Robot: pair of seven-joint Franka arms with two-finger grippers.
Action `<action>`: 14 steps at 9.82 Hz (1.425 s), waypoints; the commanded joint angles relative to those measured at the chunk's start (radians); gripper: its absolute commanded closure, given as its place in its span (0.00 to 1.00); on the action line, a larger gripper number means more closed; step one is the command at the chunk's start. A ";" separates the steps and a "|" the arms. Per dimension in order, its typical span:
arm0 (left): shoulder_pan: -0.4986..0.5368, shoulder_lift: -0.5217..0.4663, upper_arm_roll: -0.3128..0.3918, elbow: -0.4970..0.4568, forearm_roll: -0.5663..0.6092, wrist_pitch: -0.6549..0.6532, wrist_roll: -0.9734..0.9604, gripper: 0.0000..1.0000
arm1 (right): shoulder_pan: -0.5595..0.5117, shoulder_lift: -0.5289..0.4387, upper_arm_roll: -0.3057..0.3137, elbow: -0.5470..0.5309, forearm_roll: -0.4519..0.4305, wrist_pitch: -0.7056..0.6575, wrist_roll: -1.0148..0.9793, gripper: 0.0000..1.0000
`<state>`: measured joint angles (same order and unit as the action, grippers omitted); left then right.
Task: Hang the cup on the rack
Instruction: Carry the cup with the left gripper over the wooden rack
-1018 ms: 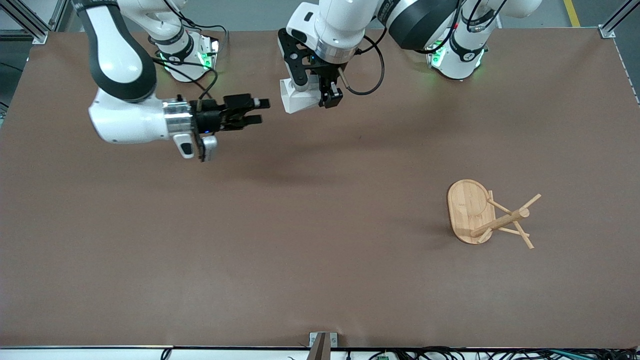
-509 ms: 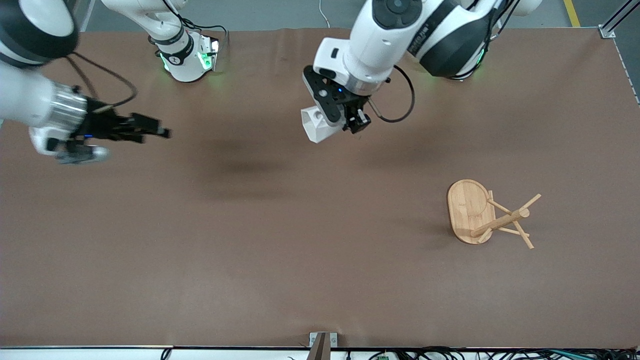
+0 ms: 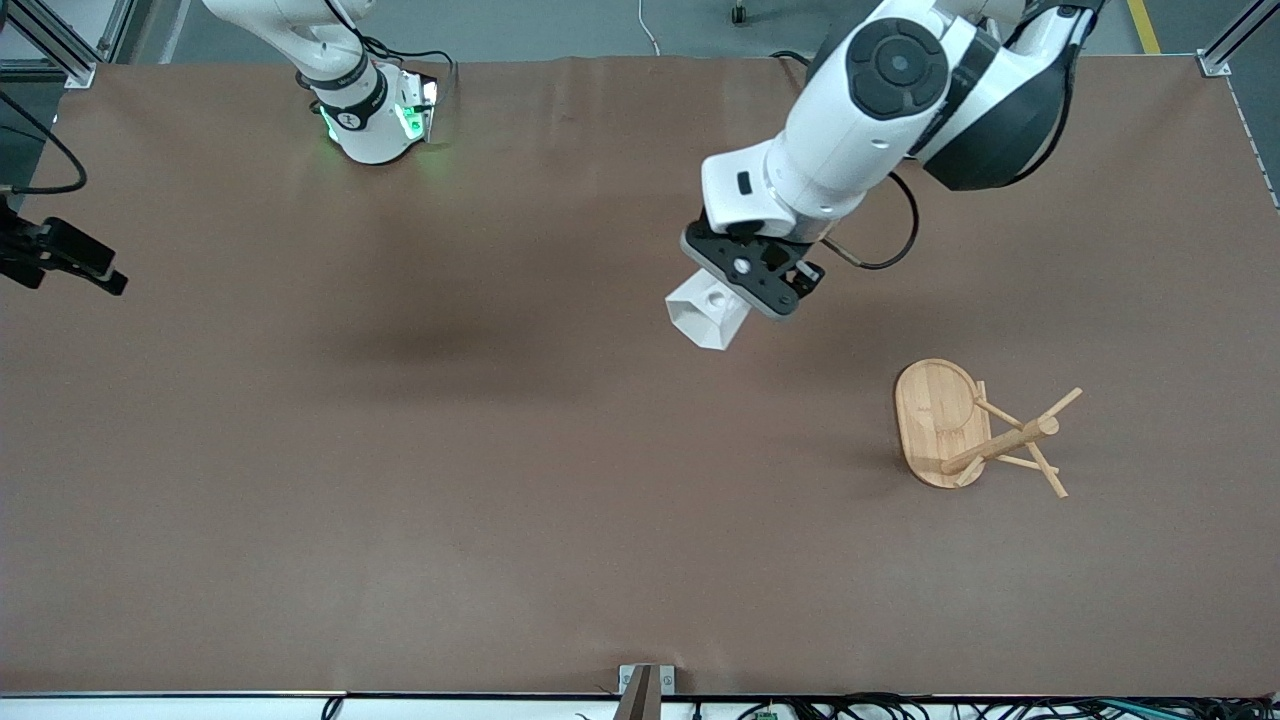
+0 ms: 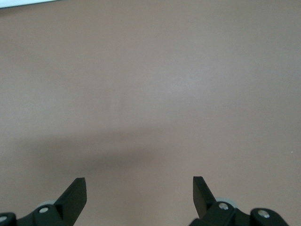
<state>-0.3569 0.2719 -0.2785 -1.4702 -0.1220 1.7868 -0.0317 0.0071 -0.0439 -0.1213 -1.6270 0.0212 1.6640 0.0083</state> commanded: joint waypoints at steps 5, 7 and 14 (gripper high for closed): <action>0.192 -0.060 -0.010 -0.223 0.021 0.054 0.052 0.99 | -0.045 0.010 -0.034 0.128 -0.015 -0.133 -0.013 0.00; 0.240 -0.111 -0.008 -0.330 0.005 0.094 0.215 0.99 | -0.055 0.009 -0.002 0.125 -0.018 -0.154 -0.002 0.00; 0.308 -0.134 0.079 -0.476 0.008 0.249 0.337 0.99 | -0.049 0.006 0.023 0.128 -0.075 -0.182 0.025 0.00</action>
<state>-0.0657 0.1403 -0.2020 -1.9100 -0.1144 2.0067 0.2901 -0.0285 -0.0416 -0.1149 -1.5131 -0.0310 1.5084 0.0150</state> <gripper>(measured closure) 0.286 0.000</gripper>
